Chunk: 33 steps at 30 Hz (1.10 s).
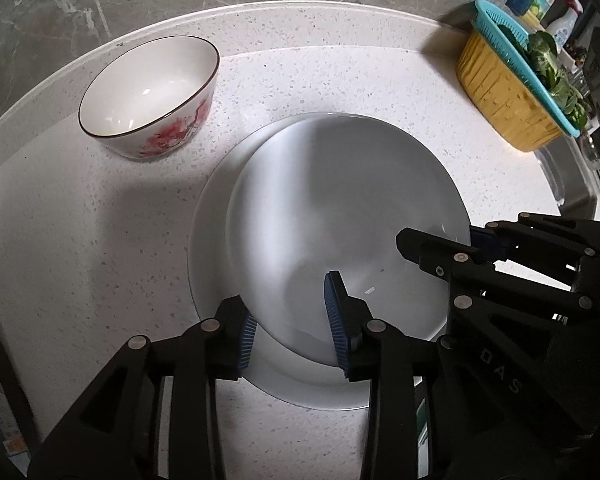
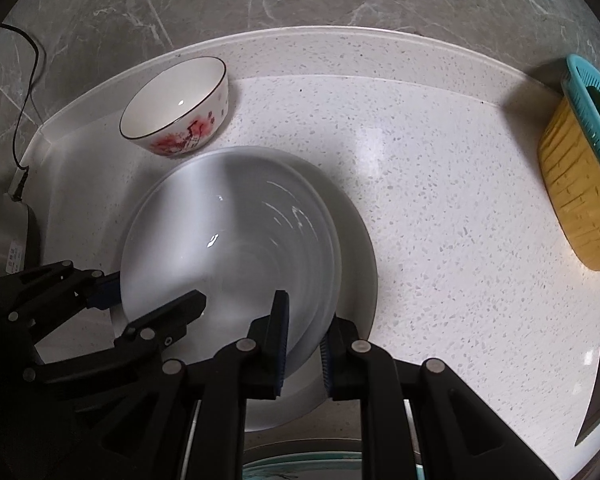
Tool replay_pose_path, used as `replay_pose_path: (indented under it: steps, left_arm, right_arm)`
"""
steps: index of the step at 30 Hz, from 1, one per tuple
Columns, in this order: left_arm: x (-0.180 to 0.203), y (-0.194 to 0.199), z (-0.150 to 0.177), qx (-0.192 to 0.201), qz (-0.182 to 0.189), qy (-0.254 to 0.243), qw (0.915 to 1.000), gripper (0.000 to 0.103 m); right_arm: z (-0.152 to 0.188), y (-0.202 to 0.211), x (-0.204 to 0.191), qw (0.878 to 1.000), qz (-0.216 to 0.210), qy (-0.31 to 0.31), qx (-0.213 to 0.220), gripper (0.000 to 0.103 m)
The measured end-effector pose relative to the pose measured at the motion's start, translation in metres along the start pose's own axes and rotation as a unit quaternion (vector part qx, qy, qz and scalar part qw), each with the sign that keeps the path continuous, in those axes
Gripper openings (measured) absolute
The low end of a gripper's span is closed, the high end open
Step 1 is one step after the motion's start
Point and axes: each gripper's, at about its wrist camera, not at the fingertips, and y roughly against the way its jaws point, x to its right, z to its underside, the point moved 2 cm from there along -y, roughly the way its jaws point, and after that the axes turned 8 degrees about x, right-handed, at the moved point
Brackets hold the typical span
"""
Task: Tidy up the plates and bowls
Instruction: 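Lower the small white bowl into the large bowl and open both grippers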
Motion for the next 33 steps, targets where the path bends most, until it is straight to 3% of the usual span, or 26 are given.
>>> replay_pose_path:
  steps: [16,18,21,33]
  left_arm:
    - [-0.008,0.015,0.019,0.023,0.053,0.038,0.9976,0.044]
    - [-0.004,0.017,0.022,0.026,0.073,0.04,0.9962,0.064]
    - [-0.001,0.019,0.024,0.026,0.083,0.041,0.9954,0.074]
    - [-0.01,0.035,0.03,0.028,0.103,0.069,0.992,0.076]
  right_arm:
    - [0.004,0.008,0.004,0.999,-0.027,-0.012,0.019,0.012]
    - [0.004,0.009,0.005,0.999,-0.032,-0.013,0.02,0.012]
    - [0.003,0.01,0.005,0.999,-0.042,-0.019,0.019,0.012]
    - [0.001,0.007,0.005,0.998,-0.056,-0.025,0.011,0.011]
